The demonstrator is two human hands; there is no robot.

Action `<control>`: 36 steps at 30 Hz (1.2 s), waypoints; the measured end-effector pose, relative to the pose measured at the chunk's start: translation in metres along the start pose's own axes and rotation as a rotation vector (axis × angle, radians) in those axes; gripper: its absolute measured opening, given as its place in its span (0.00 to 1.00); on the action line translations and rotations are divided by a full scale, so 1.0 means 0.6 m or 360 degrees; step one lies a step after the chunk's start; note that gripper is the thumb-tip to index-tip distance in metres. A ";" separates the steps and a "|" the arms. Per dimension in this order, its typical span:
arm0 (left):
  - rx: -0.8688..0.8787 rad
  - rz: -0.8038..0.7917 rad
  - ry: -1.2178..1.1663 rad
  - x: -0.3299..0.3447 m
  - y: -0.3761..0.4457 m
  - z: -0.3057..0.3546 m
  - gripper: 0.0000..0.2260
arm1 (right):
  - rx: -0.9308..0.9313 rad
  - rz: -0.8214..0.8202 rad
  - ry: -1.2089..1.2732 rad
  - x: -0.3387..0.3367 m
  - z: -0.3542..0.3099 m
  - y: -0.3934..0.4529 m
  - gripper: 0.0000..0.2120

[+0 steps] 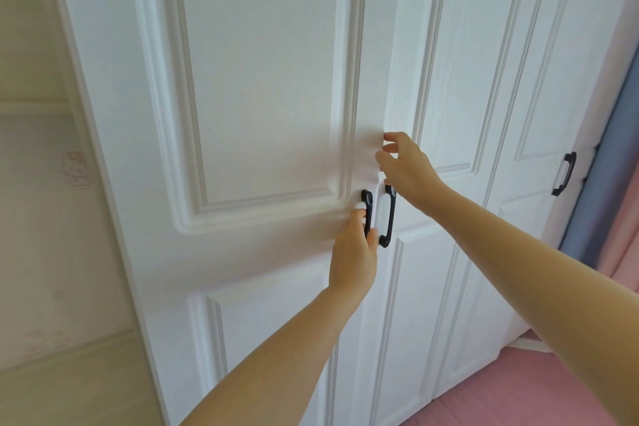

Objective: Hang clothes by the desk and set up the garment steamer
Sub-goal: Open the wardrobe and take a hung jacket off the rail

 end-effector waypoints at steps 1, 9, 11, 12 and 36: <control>-0.0023 0.0006 -0.0016 0.002 0.003 -0.001 0.12 | 0.0003 0.0000 0.0026 -0.001 0.000 0.002 0.21; 0.0021 0.0081 0.0028 0.006 -0.002 -0.002 0.08 | 0.0136 -0.0087 0.0320 -0.003 0.010 0.002 0.16; 0.0027 0.0067 0.0046 0.004 -0.011 0.002 0.08 | 0.0155 -0.0091 0.0437 -0.008 0.015 -0.011 0.15; 0.0026 0.0062 0.0055 0.003 -0.017 0.004 0.07 | 0.0153 -0.0077 0.0474 -0.012 0.017 -0.017 0.14; 0.0219 -0.0001 -0.0214 -0.148 -0.354 0.115 0.09 | -0.0104 0.0432 0.0239 -0.085 -0.127 -0.390 0.09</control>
Point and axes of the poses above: each hand's wrist, its own y-axis towards the middle knuckle, its own x-axis out of the palm, z = x × y, the point moved 3 cm from there along y, towards the middle knuckle, and after that the axes turned 6 degrees about y, right-handed, at the moved point
